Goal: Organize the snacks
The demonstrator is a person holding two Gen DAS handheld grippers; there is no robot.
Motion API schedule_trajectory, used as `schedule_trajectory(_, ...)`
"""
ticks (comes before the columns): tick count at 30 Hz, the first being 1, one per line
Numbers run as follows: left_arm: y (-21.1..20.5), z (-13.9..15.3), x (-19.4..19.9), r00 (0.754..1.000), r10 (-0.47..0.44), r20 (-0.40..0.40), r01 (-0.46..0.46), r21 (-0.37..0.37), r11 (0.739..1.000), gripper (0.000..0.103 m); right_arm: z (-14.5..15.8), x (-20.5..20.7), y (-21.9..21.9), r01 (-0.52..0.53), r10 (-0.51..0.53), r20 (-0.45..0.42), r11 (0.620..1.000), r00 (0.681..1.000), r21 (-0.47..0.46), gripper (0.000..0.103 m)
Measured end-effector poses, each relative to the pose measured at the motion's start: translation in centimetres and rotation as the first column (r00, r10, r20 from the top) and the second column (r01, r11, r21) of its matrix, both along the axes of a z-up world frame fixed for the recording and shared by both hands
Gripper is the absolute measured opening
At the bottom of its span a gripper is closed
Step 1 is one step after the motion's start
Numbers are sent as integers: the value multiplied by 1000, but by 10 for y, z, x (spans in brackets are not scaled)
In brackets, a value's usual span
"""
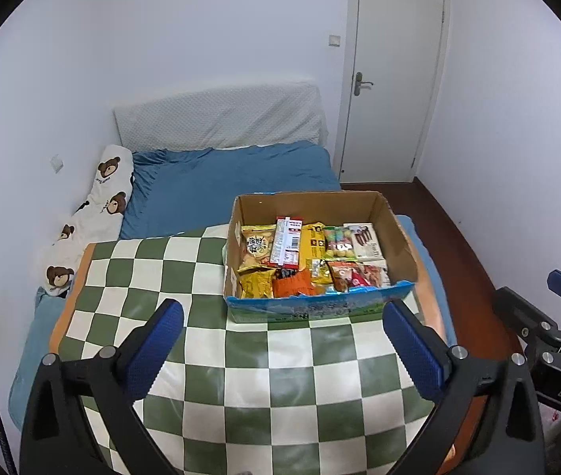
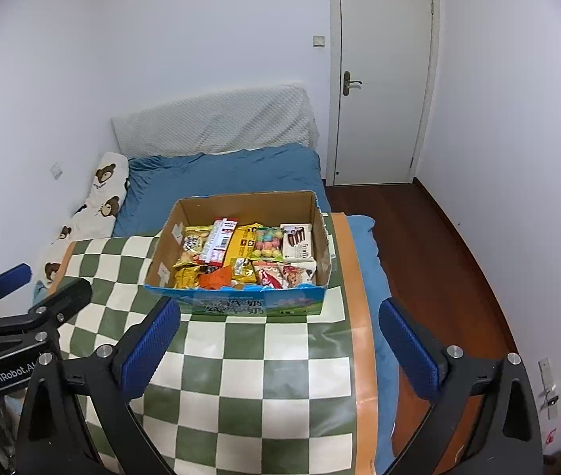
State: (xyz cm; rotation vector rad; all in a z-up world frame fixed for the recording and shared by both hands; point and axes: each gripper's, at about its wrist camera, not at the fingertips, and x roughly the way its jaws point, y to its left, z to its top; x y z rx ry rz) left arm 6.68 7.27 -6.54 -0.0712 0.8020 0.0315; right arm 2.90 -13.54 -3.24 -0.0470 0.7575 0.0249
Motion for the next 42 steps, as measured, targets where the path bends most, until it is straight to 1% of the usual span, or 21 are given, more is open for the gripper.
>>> schedule_trajectory(9, 6, -27, 47, 998, 51, -46, -50, 20, 999, 103, -28, 56, -8, 38, -38, -43, 999, 998, -3, 102)
schedule_trajectory(15, 4, -39, 66, 996, 56, -64, -54, 43, 998, 103, -43, 85, -9, 53, -54, -64, 998, 996, -18, 102)
schedule_trajectory(18, 3, -43, 72, 996, 53, -75, -50, 39, 998, 103, -49, 96, -8, 54, -57, -70, 998, 996, -33, 102)
schedule_trajectory(30, -2, -46, 75, 997, 48, -68, -45, 36, 998, 103, -57, 104, -12, 72, -75, -76, 997, 994, -41, 102)
schedule_trajectory(42, -1, -43, 74, 997, 50, -63, -48, 33, 998, 103, -56, 96, -12, 80, -82, -69, 996, 994, -35, 102)
